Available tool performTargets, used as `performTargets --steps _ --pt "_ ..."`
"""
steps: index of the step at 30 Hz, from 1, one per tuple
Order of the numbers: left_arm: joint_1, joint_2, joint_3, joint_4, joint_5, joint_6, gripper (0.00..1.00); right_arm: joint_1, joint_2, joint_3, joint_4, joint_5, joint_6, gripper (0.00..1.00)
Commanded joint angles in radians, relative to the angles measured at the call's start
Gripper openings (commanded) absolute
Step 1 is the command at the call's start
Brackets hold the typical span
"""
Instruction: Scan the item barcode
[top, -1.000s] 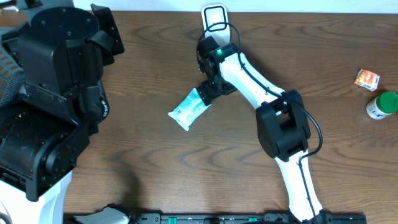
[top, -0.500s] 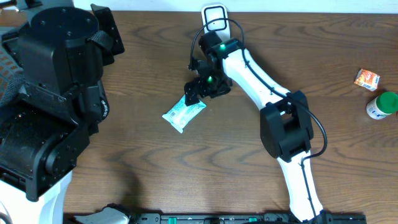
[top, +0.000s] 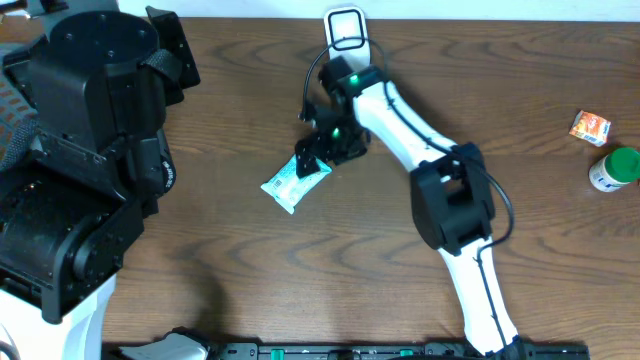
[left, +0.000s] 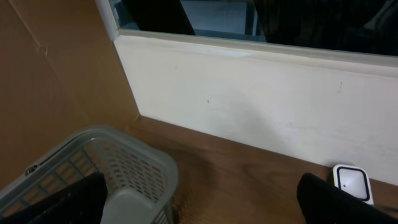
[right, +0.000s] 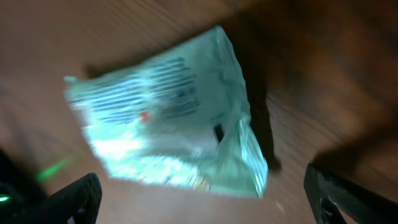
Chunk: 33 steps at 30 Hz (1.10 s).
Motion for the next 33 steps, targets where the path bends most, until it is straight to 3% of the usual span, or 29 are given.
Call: performTargets --steps 1,3,5,7,10,14,21,33 --pt "0.006 -0.009 0.005 -0.003 -0.005 -0.013 0.98 0.02 0.087 0.013 -0.005 -0.018 -0.02 0.99" --pt "0.006 -0.009 0.005 -0.003 -0.005 -0.013 0.98 0.026 0.118 0.013 -0.035 -0.063 -0.035 0.98" --pt "0.006 -0.009 0.005 -0.003 -0.005 -0.013 0.98 0.032 0.142 0.013 -0.066 -0.092 -0.055 0.89" --pt "0.006 -0.009 0.005 -0.003 -0.005 -0.013 0.98 0.038 0.167 0.013 -0.097 -0.087 -0.061 0.71" --pt "0.006 -0.009 0.005 -0.003 -0.005 -0.013 0.98 0.039 0.195 0.013 -0.135 -0.069 -0.076 0.34" --pt "0.006 -0.009 0.005 -0.003 -0.005 -0.013 0.98 0.031 0.193 0.013 -0.142 -0.061 -0.076 0.01" --pt "0.006 -0.009 0.005 -0.003 -0.005 -0.013 0.98 -0.013 0.145 0.038 -0.147 -0.061 -0.084 0.01" --pt "0.006 -0.009 0.005 -0.003 -0.005 -0.013 0.98 -0.16 -0.103 0.044 -0.202 -0.045 -0.091 0.02"
